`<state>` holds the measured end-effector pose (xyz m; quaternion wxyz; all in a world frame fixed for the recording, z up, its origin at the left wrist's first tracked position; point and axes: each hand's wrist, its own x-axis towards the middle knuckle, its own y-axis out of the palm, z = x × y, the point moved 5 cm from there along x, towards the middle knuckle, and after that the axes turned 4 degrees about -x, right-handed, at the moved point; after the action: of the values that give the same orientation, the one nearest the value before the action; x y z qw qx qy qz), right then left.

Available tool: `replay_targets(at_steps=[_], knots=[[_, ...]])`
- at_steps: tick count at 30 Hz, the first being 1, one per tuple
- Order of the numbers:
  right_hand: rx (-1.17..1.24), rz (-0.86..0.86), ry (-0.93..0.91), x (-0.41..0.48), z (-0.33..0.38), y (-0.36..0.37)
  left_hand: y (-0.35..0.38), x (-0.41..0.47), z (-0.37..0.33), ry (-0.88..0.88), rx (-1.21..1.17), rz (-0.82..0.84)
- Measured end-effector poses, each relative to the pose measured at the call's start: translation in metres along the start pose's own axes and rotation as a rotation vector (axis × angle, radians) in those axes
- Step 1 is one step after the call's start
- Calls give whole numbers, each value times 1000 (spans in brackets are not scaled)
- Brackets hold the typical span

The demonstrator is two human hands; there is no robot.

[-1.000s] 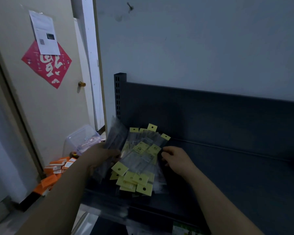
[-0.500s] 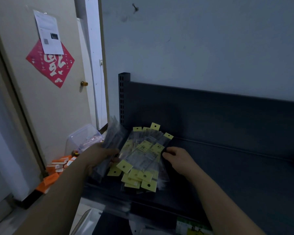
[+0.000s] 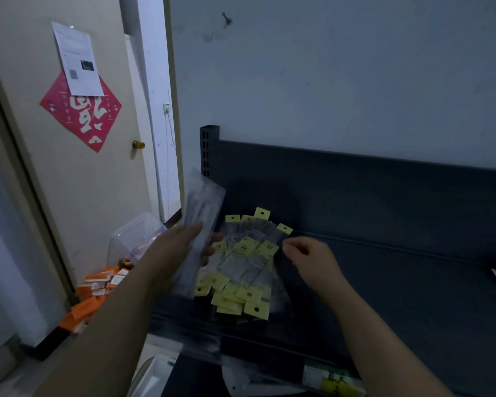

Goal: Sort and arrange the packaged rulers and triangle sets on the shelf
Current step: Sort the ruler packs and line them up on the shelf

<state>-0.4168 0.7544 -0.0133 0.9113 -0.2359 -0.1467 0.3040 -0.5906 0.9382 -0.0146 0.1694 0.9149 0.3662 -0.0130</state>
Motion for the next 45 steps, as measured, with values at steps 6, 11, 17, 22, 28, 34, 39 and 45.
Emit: replay_targets(at_steps=[6, 11, 17, 22, 28, 34, 39, 45], knots=[[273, 237, -84, -19, 26, -6, 84, -17, 3, 101, -157, 138], [225, 331, -74, -34, 19, -16, 138, -21, 32, 143, -214, 202], [328, 374, -11, -36, -10, -51, 177, -21, 51, 145, -179, 295], [-157, 280, -114, -27, -36, -116, 177, -6, 39, 329, -48, 121], [-533, 121, -114, -11, -93, -183, 201, 3, 62, 363, 351, -19], [-532, 78, -27, -16, -142, -193, 238, 18, 106, 297, 990, 142], [-188, -49, 34, -17, -160, -204, 246, 28, 109, 270, 1076, 196], [-213, -29, 9, -10, -167, -193, 250, 29, 110, 319, 1037, 245]])
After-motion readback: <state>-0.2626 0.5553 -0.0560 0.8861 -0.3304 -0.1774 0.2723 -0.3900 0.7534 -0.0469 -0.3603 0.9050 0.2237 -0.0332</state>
